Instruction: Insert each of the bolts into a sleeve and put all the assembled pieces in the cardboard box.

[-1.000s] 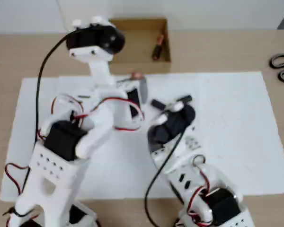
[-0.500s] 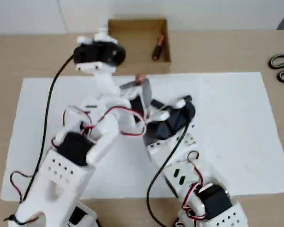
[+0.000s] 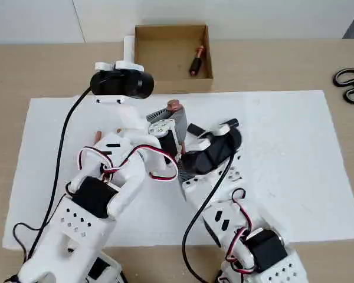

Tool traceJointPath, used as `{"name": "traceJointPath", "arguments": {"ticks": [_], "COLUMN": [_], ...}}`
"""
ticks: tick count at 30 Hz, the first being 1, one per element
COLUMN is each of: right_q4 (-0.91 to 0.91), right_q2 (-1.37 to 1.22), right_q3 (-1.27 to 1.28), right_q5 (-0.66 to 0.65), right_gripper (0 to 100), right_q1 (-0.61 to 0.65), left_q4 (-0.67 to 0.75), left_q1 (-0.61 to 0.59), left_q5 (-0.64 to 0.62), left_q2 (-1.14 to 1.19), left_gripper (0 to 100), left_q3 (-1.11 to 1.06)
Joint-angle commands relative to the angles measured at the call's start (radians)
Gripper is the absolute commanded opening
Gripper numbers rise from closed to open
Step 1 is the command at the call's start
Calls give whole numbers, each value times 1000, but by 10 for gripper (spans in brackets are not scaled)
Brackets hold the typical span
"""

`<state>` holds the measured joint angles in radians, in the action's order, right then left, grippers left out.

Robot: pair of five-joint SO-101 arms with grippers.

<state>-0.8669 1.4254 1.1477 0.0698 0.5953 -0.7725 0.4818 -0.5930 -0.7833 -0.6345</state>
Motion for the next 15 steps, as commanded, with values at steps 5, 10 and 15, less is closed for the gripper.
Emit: {"name": "traceJointPath", "arguments": {"ticks": [5,10,15], "right_q4": [27,28,28], "right_q2": [13,13,13], "right_q3": [-5,-5,-5], "right_q5": [9,9,9], "right_gripper": [4,4,4], "right_q1": [19,19,19], "left_q4": [31,14,-14], "left_q1": [6,6,8], "left_q5": [8,8,8], "left_q2": [-35,-37,-41], "left_gripper": [6,6,6], "left_q3": [4,4,4]}}
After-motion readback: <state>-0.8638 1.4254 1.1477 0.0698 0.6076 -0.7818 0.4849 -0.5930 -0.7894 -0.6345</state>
